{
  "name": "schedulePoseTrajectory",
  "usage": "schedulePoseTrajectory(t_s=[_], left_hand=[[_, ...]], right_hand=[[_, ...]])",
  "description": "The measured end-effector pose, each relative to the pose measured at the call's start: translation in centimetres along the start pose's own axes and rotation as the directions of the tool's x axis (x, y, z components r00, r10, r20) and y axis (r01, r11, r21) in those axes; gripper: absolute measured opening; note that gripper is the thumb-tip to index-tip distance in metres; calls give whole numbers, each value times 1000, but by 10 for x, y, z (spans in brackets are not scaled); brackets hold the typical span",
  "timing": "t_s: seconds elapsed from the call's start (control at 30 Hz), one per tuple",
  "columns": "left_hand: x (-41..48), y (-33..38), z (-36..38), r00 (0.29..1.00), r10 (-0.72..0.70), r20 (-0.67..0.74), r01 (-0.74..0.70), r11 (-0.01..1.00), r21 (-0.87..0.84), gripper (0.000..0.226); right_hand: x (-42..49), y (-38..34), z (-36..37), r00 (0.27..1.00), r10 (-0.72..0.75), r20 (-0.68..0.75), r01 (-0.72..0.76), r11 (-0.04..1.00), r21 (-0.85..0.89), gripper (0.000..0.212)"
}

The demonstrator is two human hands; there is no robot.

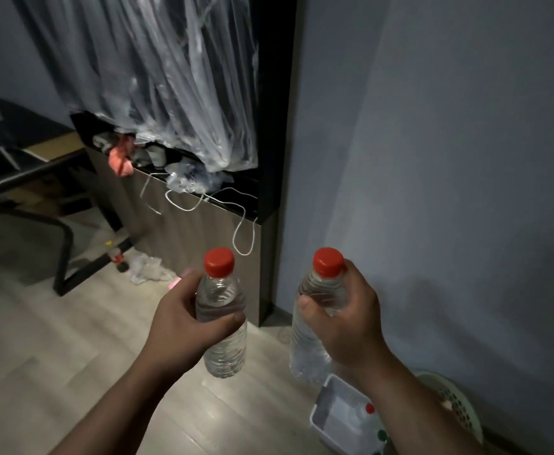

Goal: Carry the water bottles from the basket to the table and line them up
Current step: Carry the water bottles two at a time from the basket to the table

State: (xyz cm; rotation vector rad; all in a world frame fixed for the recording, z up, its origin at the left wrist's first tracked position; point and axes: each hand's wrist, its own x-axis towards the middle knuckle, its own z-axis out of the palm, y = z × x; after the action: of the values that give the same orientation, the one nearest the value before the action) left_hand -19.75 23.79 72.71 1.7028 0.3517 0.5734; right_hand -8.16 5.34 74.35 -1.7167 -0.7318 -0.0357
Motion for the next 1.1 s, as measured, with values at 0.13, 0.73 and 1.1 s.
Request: schedulePoseTrajectory(t_s=[0.13,0.73,1.1], left_hand=[[-3,10,-9,990,-11,-143,12,1000,2,44],[-47,-23,-207,768,-53,-638,104,994,43,44],[-6,-60,-389,760,-27,-649,110,990,88,44]], right_hand=[[25,2,9,990,-61,128,53,996,68,19],[89,-33,245,845,-219,487,89,957,276,30],[120,-89,434,824,-275,494,114,936,332,31]])
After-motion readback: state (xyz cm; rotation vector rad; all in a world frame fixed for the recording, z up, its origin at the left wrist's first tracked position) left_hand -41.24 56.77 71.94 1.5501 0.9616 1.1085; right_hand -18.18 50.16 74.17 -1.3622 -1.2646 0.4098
